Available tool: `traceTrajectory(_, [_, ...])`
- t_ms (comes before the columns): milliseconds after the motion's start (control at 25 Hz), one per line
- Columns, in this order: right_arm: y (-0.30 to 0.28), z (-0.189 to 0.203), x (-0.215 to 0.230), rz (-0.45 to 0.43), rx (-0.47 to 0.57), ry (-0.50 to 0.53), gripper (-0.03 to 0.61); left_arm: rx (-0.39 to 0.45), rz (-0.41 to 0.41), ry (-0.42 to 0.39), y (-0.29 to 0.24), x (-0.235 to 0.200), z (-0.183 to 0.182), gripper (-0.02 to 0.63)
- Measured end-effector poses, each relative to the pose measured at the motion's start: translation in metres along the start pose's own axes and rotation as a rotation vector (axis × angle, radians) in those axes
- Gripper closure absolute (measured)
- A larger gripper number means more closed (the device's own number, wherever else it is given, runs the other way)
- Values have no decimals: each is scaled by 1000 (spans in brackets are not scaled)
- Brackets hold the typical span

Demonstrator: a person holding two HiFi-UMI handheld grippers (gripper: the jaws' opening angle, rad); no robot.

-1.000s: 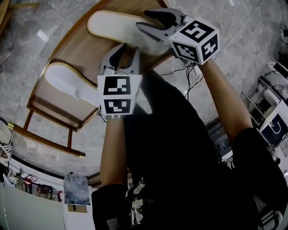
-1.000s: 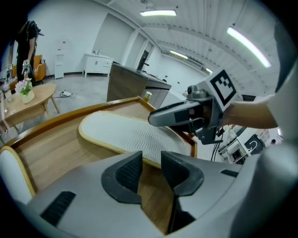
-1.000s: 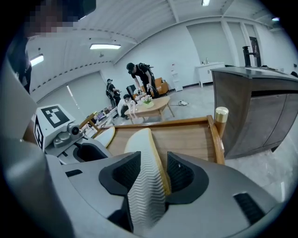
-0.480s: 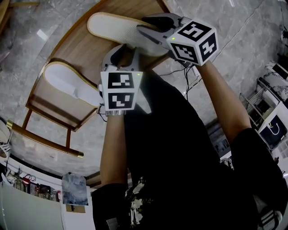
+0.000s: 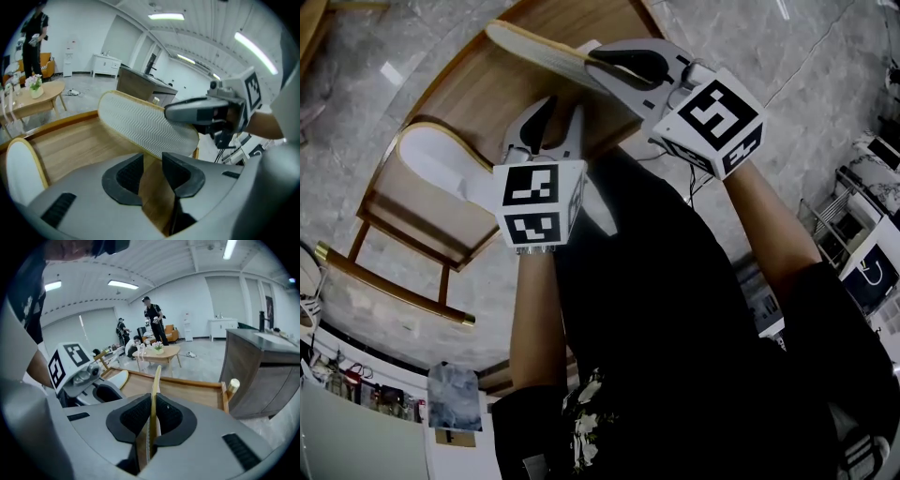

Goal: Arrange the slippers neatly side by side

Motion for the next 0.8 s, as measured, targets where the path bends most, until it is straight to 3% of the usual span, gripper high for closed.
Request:
traceTrajectory(200, [-4,-19,-15,11,32,186,554,137,-19,110,40,-12,-21,497])
traceTrajectory(440, [-6,-19,-40,-22,32,391,554,215,-124,60,77,-47,-40,497])
traceTrajectory(560, [-11,-10,-51,-49,19,510,554,241,-149,78,86,-64,-46,497])
traceTrajectory(680, [-13,-2,-59,-76,5,551,554,254,-150,89,90,-65,-49,497])
traceTrajectory(800, [-12,3,-67,-97,6,516,552,257,-122,86,90,-55,-50,497])
Point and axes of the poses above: the fingertips, and each gripper's own axes: y backward along the fingers, x to its right, z out of its underside, the point moved 3 cm from there along y, backward along the fingers, and after that the axes turned 4 degrees about y, right-handed, at the moved point
